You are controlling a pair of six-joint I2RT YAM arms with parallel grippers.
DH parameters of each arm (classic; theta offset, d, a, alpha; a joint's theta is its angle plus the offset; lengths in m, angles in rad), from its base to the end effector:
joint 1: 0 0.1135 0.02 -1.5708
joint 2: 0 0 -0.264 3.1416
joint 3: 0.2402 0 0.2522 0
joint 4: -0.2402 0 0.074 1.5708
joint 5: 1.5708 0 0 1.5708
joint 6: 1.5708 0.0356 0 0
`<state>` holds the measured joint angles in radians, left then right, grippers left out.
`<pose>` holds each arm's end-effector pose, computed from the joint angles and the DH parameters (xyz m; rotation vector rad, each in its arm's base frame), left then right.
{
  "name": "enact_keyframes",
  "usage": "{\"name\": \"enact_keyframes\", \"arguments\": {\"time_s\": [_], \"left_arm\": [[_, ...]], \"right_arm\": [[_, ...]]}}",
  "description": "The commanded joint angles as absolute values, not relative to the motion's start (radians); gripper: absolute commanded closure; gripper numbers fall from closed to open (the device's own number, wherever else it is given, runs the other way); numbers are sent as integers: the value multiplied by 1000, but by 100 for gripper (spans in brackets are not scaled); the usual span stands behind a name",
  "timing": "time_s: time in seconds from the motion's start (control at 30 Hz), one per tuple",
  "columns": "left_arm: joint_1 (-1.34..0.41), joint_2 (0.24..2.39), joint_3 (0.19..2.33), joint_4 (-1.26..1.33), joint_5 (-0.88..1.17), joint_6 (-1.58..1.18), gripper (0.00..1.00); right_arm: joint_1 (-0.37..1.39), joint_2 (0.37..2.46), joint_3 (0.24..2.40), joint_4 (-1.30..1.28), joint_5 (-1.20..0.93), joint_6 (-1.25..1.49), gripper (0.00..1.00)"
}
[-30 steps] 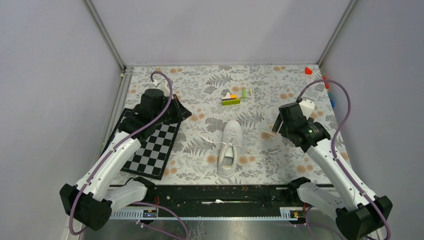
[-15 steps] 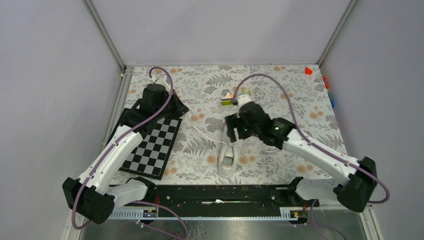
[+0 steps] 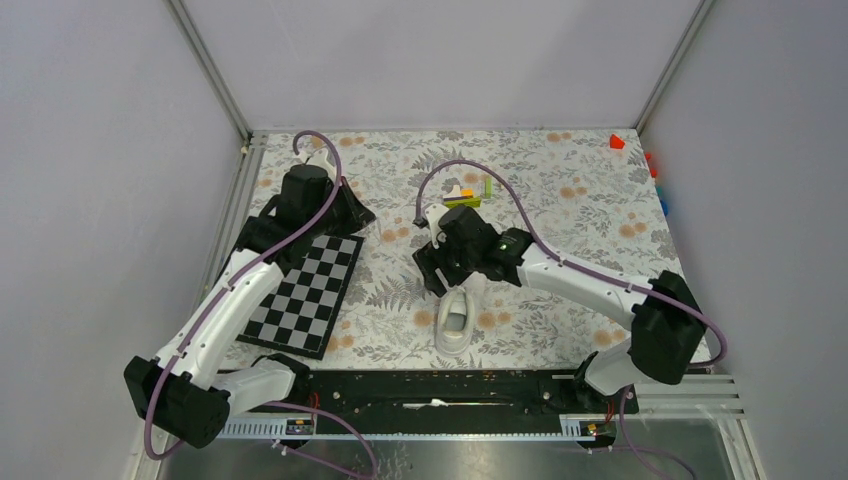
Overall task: Tie the shoes
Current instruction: Adjust the shoe at the center of the board.
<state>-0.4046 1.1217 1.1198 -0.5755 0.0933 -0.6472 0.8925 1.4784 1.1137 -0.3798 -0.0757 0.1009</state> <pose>0.2213 -0.0984 0.3511 -0.2139 2.2213 -0.6971 0.2027 0.2559 0.2709 -0.9566 2.1867 0.5780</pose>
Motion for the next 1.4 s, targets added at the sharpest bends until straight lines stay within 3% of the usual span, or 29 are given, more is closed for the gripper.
{"name": "enact_keyframes", "arguments": {"time_s": [0.0,0.07,0.23,0.6,0.63,0.73,0.8,0.93,1.03,1.17,1.37], "left_arm": [[-397,1124,1172,-545,84,-654,100],[-396,1122,1173,-545,85,-654,100],[-393,1121,1174,-545,88,-653,100],[-388,1149,1174,-531,98,-662,100],[-386,1164,1177,-534,103,-661,97],[-375,1214,1196,-576,107,-677,57],[-369,1224,1202,-604,103,-696,38],[-335,1166,1155,-615,39,-734,16],[-278,1118,1129,-642,42,-760,14],[-267,1065,1083,-657,157,-876,17],[-268,949,743,-349,421,-1262,28]], "right_arm": [[898,1530,1176,-346,-80,74,24],[897,1553,1187,-345,-63,73,26],[897,1586,1211,-365,-73,73,54],[898,1534,1170,-395,-63,91,100],[897,1517,1157,-387,-62,101,100],[898,1476,1118,-357,-54,135,100],[898,1455,1097,-335,-43,160,100],[897,1424,1063,-314,-31,201,100],[897,1408,1038,-290,-33,226,100],[896,1409,1027,-274,-35,245,100],[897,1415,1019,-254,-37,266,100]]}}
